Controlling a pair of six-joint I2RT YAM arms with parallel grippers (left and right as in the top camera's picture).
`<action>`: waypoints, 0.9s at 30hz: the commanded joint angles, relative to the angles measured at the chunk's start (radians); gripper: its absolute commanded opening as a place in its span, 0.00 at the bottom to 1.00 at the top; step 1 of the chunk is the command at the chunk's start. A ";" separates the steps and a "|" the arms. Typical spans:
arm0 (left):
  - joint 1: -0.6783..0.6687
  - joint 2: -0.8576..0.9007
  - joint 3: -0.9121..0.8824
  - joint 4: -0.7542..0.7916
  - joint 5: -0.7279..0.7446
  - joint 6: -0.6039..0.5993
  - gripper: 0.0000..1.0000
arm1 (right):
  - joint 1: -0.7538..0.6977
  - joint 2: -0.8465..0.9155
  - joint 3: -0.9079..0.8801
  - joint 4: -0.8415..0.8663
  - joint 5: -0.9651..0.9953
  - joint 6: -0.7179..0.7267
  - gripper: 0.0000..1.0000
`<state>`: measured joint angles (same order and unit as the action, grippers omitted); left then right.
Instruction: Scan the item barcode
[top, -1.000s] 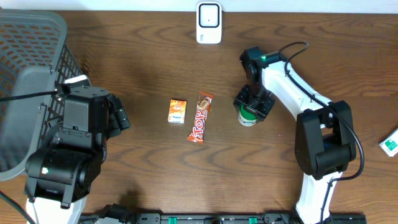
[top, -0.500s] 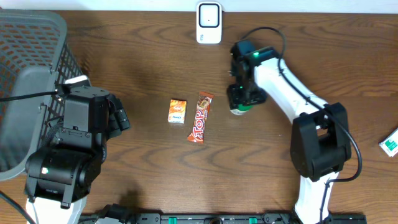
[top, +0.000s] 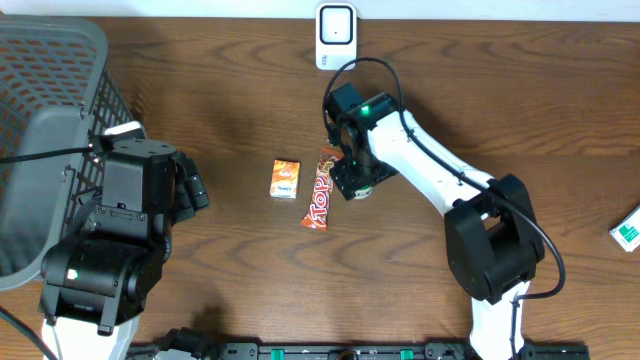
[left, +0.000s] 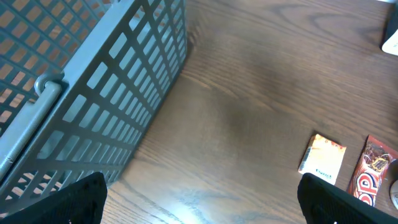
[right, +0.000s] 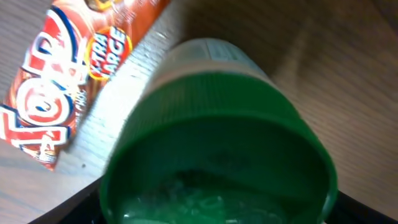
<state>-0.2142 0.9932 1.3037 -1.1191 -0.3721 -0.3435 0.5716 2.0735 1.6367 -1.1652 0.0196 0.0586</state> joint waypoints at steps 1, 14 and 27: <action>0.000 0.001 0.009 -0.003 -0.003 -0.010 0.98 | 0.000 0.004 0.005 -0.014 0.043 0.011 0.84; 0.000 0.019 0.009 -0.003 -0.003 -0.010 0.98 | -0.006 0.006 0.116 -0.101 -0.029 0.558 0.99; 0.000 0.019 0.009 -0.010 -0.003 -0.010 0.98 | -0.049 0.106 0.116 -0.042 -0.082 0.711 0.97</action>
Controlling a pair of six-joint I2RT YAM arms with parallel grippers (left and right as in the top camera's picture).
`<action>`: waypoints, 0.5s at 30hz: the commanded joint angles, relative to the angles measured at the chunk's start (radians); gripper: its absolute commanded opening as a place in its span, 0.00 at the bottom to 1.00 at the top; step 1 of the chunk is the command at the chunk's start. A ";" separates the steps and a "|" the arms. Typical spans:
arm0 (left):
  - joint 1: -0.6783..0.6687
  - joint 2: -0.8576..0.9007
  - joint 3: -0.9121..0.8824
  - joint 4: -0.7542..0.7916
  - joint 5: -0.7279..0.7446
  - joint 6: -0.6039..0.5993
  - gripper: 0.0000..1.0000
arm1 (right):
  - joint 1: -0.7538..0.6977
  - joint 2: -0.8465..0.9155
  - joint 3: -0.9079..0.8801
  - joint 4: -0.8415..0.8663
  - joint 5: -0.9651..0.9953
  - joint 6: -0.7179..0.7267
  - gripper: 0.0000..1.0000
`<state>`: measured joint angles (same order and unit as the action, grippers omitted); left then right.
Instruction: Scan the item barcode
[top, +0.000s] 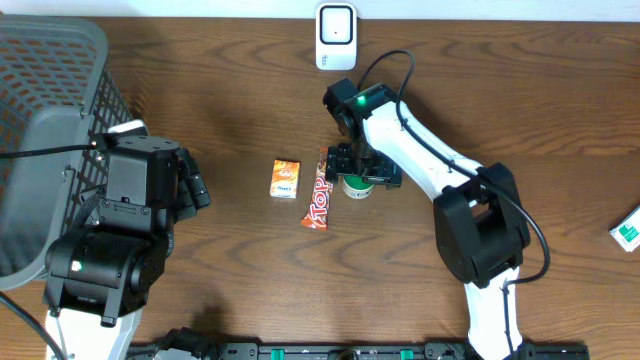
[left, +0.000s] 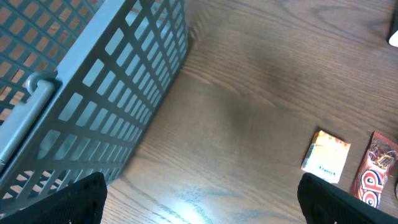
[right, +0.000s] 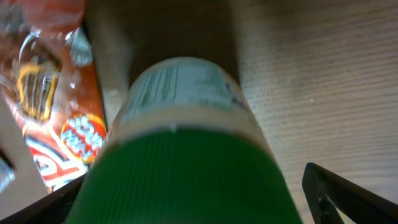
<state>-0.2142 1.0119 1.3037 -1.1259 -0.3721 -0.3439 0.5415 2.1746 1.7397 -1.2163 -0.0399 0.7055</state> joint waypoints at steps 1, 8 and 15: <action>0.000 0.000 0.009 -0.003 -0.003 -0.010 0.98 | -0.024 0.006 0.013 0.014 -0.032 0.064 0.96; 0.000 0.000 0.009 -0.003 -0.003 -0.010 0.98 | -0.045 0.038 0.013 0.024 -0.101 0.056 0.85; -0.001 0.000 0.009 -0.005 -0.003 -0.010 0.98 | -0.033 0.044 0.012 0.039 -0.096 0.048 0.86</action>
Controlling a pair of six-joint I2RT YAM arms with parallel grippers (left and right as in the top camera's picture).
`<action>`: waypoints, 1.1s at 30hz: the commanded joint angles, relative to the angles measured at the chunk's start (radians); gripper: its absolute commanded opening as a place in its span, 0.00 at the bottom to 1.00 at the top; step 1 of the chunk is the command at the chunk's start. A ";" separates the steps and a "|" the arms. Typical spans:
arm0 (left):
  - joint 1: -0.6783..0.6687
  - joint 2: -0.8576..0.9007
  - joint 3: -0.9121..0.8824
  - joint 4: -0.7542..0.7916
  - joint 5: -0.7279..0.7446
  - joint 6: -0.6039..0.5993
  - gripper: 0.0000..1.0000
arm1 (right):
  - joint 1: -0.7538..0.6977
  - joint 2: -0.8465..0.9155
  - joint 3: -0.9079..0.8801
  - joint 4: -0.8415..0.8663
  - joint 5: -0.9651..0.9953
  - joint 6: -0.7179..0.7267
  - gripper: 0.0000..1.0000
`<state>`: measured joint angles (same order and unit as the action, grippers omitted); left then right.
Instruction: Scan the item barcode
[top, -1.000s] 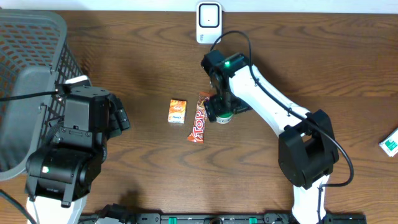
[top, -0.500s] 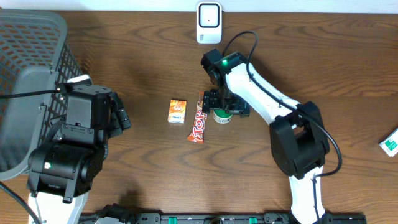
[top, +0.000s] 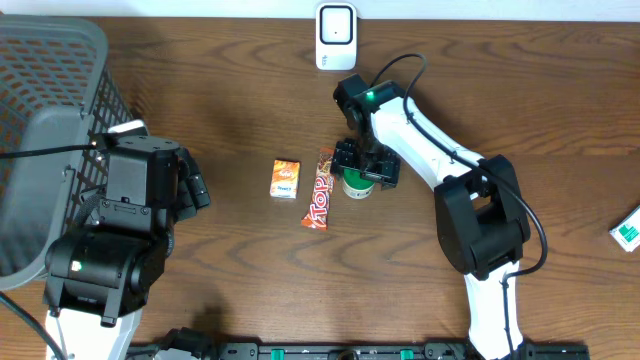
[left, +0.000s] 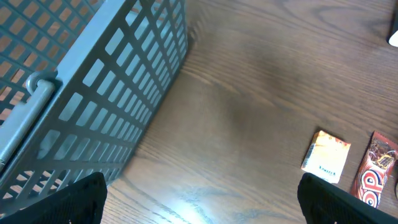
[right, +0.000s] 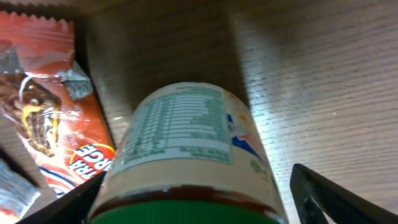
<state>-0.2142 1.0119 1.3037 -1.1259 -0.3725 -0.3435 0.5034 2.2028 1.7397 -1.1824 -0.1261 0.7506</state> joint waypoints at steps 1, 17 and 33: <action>0.000 0.000 0.009 -0.007 -0.003 -0.010 0.98 | 0.005 0.017 0.012 0.005 -0.010 0.003 0.86; 0.000 0.000 0.009 -0.014 -0.003 -0.010 0.98 | -0.001 0.071 0.013 0.015 -0.006 0.003 0.66; -0.001 0.000 0.009 -0.026 -0.003 -0.010 0.98 | -0.001 0.071 0.013 -0.067 -0.006 -0.143 0.58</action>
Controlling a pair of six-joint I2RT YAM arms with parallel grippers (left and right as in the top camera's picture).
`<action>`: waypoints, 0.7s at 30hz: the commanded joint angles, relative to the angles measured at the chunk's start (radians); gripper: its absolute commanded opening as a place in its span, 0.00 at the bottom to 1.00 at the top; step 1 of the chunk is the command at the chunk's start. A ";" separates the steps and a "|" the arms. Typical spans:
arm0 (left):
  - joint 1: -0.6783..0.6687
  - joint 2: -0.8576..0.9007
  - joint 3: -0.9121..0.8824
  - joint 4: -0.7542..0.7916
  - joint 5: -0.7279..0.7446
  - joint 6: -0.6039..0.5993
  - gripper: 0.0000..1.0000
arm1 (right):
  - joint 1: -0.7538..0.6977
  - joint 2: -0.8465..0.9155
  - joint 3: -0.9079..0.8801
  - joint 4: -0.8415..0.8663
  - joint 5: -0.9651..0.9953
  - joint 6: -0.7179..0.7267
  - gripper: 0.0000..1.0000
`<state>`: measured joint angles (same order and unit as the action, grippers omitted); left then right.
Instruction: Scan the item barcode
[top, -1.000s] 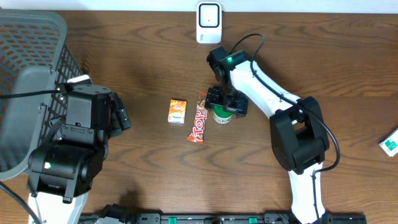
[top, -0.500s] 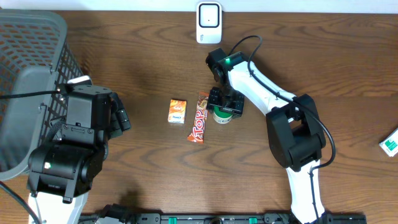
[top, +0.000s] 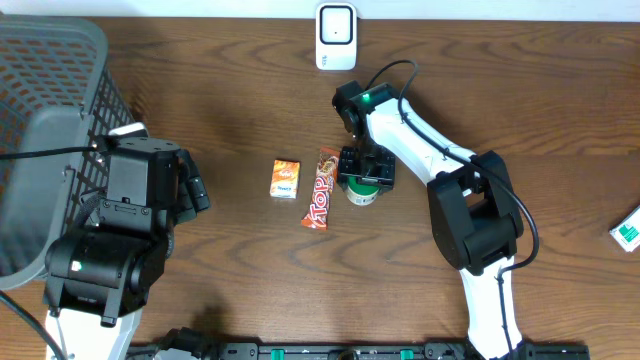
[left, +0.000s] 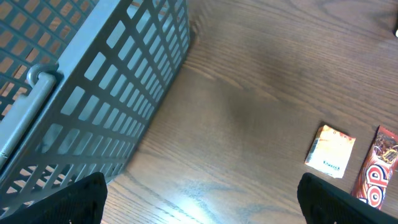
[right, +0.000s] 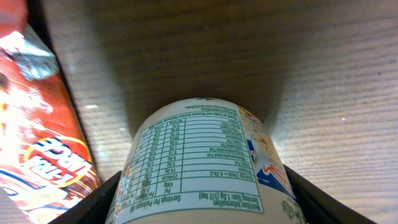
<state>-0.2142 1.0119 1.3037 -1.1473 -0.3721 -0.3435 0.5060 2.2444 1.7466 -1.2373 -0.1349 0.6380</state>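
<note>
A small jar (top: 364, 191) with a green lid stands on the wooden table just right of the candy bar. Its white nutrition label (right: 205, 155) fills the right wrist view. My right gripper (right: 202, 199) has a black finger pressed on each side of the jar, shut on it; seen from overhead, that gripper (top: 366, 168) covers the jar's far side. The white barcode scanner (top: 336, 35) stands at the table's far edge. My left gripper (left: 199, 205) is open over bare wood near the basket, holding nothing.
A red candy bar (top: 319, 189) and a small orange box (top: 285, 179) lie left of the jar. A grey wire basket (top: 45, 120) fills the left side. A white and teal box (top: 627, 228) lies at the right edge.
My right gripper's fingers were apart from the jar and now press on its sides. The camera sits lower, so the green lid is out of view. The left arm barely shifted.
My right gripper first hung over the jar's green lid beside the candy bar. Then the wrist had turned, with the fingers wide on either side of the jar. Later it was lower, showing the label. Now it is shut on the jar, which still stands on the table.
</note>
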 joint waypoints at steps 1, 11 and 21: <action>-0.001 0.000 0.009 -0.004 -0.003 -0.010 0.98 | -0.003 0.030 0.006 -0.013 0.003 -0.038 0.58; -0.001 0.001 0.009 -0.004 -0.003 -0.010 0.98 | 0.006 0.030 0.006 -0.019 0.007 -0.072 0.78; -0.001 0.001 0.009 -0.004 -0.003 -0.010 0.98 | 0.047 0.030 0.006 -0.034 0.093 -0.079 0.81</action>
<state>-0.2142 1.0119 1.3037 -1.1481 -0.3721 -0.3435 0.5217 2.2478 1.7470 -1.2678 -0.0807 0.5735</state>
